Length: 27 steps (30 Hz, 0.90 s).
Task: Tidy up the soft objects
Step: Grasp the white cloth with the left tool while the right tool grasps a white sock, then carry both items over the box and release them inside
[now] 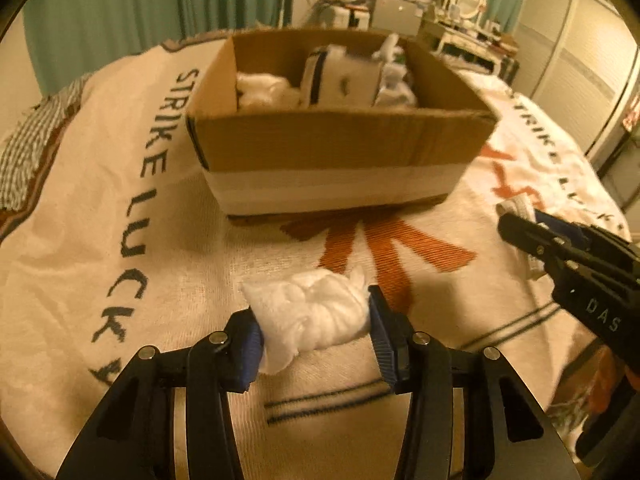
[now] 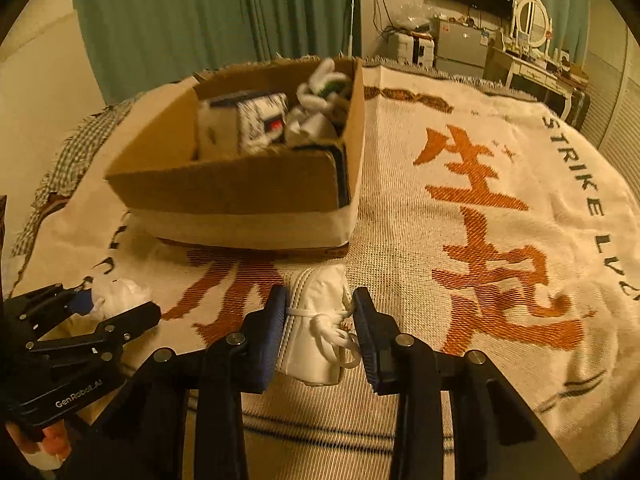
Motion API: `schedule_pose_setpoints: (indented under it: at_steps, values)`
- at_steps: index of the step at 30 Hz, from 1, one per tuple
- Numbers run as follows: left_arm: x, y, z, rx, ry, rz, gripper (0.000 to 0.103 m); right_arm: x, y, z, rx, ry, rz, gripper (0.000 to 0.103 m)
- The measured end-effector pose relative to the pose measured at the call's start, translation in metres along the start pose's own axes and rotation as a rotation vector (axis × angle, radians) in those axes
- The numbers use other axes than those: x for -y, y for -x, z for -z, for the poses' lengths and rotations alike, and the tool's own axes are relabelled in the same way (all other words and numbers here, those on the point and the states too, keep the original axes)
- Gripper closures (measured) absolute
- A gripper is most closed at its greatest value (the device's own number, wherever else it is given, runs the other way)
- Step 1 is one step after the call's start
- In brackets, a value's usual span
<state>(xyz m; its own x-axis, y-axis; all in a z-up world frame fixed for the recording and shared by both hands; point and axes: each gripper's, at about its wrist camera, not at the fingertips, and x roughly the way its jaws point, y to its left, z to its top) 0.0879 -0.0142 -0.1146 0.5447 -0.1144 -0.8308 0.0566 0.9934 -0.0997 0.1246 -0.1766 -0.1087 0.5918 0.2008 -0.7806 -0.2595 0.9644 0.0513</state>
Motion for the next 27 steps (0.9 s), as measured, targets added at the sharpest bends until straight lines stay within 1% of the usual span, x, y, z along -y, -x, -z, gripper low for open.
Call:
schedule_pose_setpoints:
  at_steps: [5, 11, 17, 22, 27]
  values:
    - [-0.001, 0.031, -0.018, 0.058, -0.020, 0.023, 0.057, -0.011, 0.038, -0.006, 0.038, 0.017, -0.002, 0.069]
    - [0.004, 0.079, -0.036, 0.138, -0.055, 0.043, 0.057, -0.024, 0.095, -0.014, 0.126, 0.023, 0.001, 0.069]
    - [0.010, 0.114, -0.063, 0.235, -0.102, 0.052, 0.057, -0.032, 0.140, -0.039, 0.208, 0.044, 0.002, 0.069]
    - [0.004, 0.129, -0.091, 0.288, -0.106, 0.058, 0.057, -0.035, 0.164, -0.066, 0.265, 0.055, -0.017, 0.069]
    - [-0.009, 0.124, -0.120, 0.320, -0.099, 0.045, 0.057, -0.036, 0.165, -0.098, 0.300, 0.075, -0.028, 0.069]
